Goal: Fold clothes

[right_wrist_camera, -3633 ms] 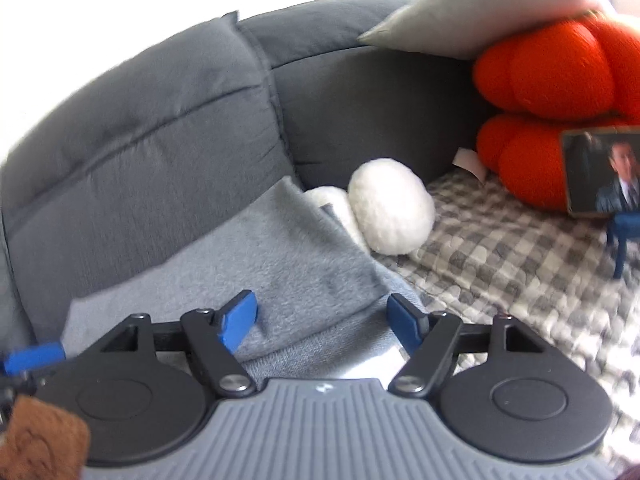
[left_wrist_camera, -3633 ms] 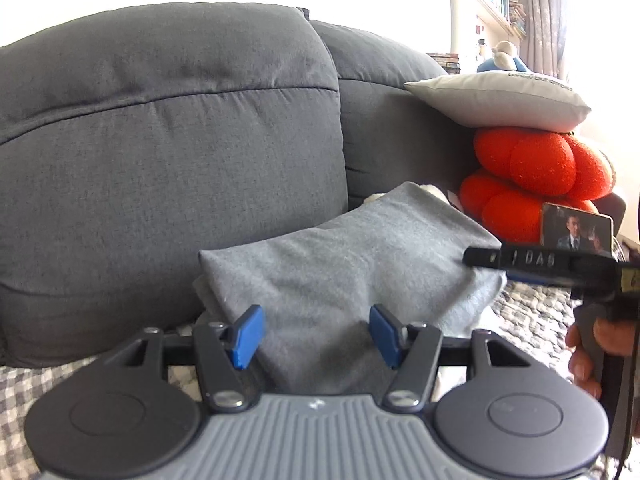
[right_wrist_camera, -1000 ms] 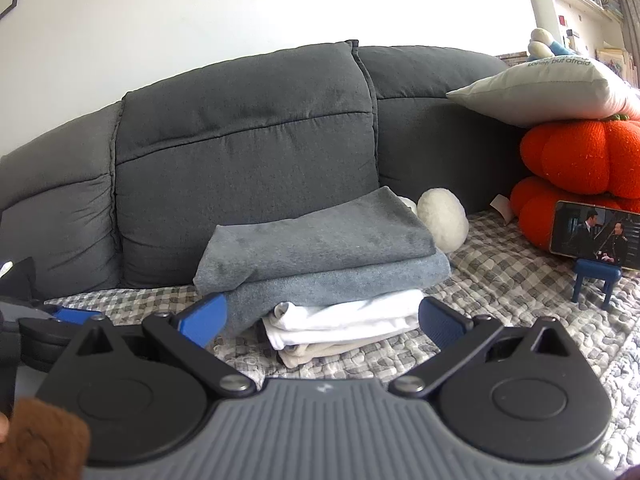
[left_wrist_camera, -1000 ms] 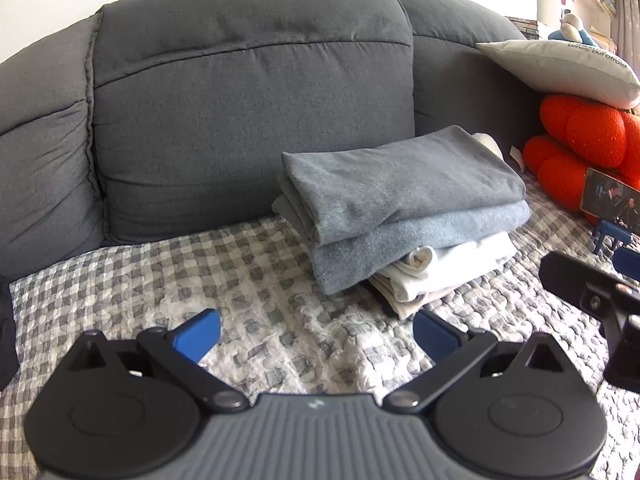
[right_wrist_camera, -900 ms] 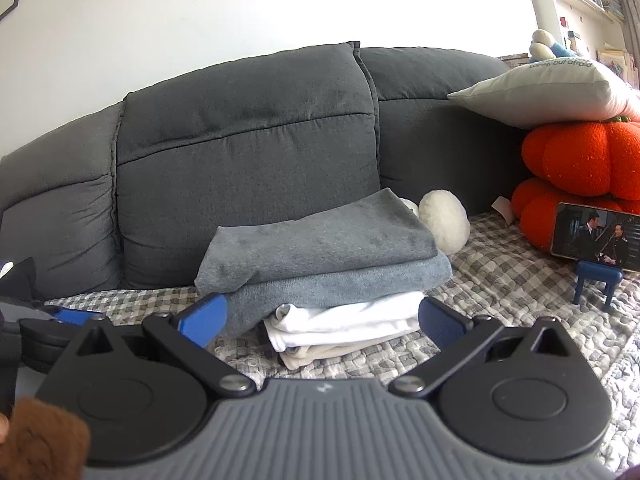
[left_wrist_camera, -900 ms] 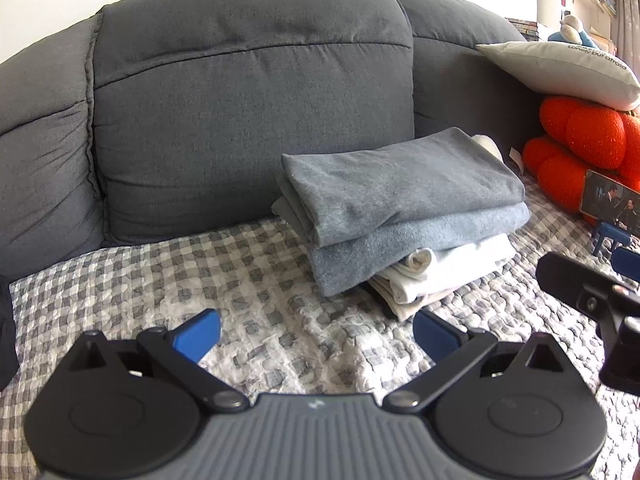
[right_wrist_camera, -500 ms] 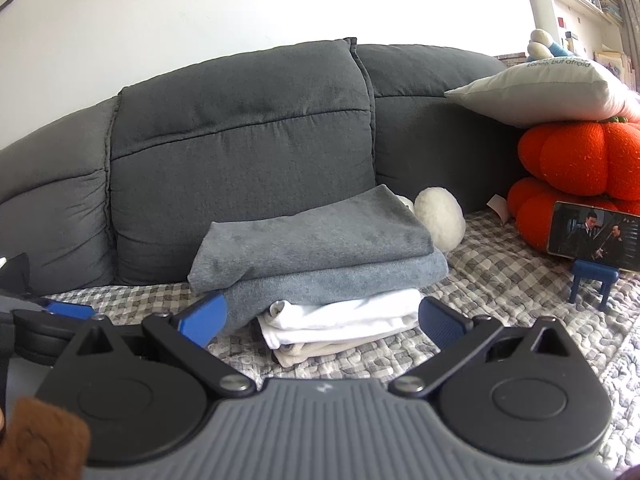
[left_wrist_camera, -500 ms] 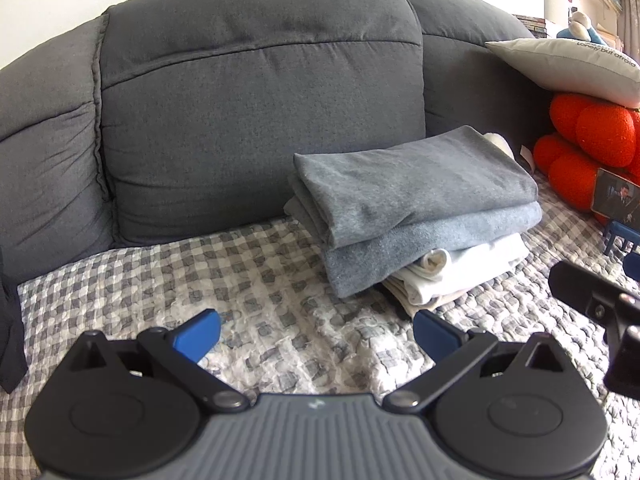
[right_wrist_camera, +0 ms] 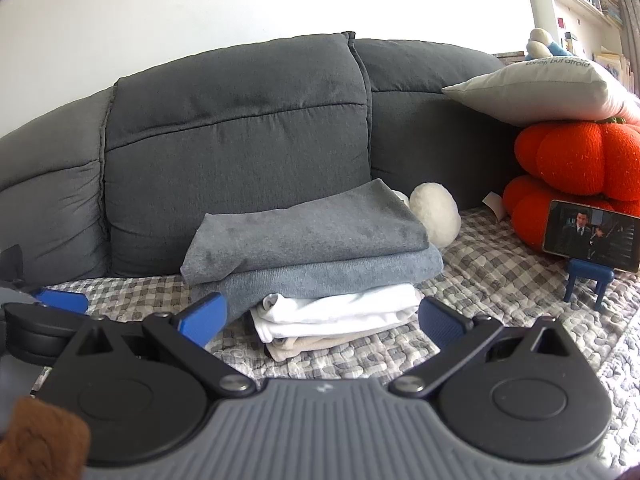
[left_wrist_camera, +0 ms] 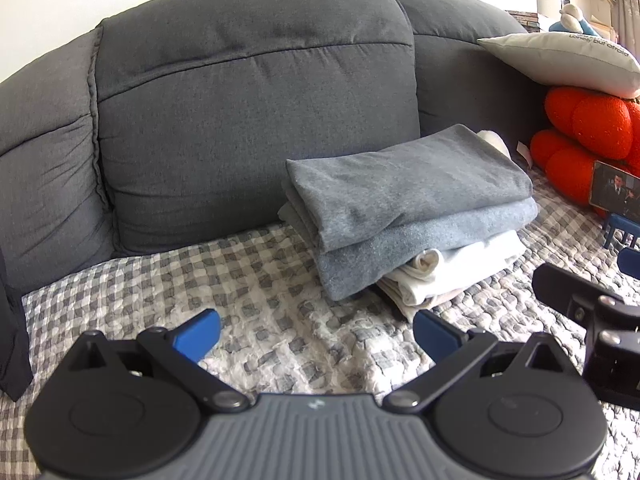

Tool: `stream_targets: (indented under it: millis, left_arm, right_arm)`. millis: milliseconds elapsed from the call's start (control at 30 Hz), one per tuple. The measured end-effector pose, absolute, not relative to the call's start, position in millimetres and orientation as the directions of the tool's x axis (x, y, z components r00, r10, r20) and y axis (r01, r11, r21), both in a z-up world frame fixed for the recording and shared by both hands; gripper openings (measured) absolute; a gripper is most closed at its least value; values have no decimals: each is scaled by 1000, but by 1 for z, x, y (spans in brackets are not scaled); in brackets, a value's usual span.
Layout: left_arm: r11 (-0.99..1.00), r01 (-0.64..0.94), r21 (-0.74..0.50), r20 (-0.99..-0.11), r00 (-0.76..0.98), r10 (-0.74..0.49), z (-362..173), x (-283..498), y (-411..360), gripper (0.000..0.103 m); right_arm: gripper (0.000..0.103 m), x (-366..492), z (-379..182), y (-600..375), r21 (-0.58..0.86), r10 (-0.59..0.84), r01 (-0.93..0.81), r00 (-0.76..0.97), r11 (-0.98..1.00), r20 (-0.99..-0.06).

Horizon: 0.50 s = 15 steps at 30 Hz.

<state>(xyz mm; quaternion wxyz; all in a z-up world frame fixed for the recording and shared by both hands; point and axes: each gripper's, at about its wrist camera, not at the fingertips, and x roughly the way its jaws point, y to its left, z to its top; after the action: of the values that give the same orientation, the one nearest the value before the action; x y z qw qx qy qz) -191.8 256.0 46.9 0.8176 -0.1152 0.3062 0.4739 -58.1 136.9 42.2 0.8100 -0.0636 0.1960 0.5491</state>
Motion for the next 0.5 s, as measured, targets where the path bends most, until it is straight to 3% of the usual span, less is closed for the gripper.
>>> stream_targets:
  millis: [500]
  left_arm:
    - [526, -843, 111, -610, 360, 706, 46, -186, 251, 102]
  right_arm:
    - [103, -56, 42, 137, 121, 861, -910, 325, 398, -391]
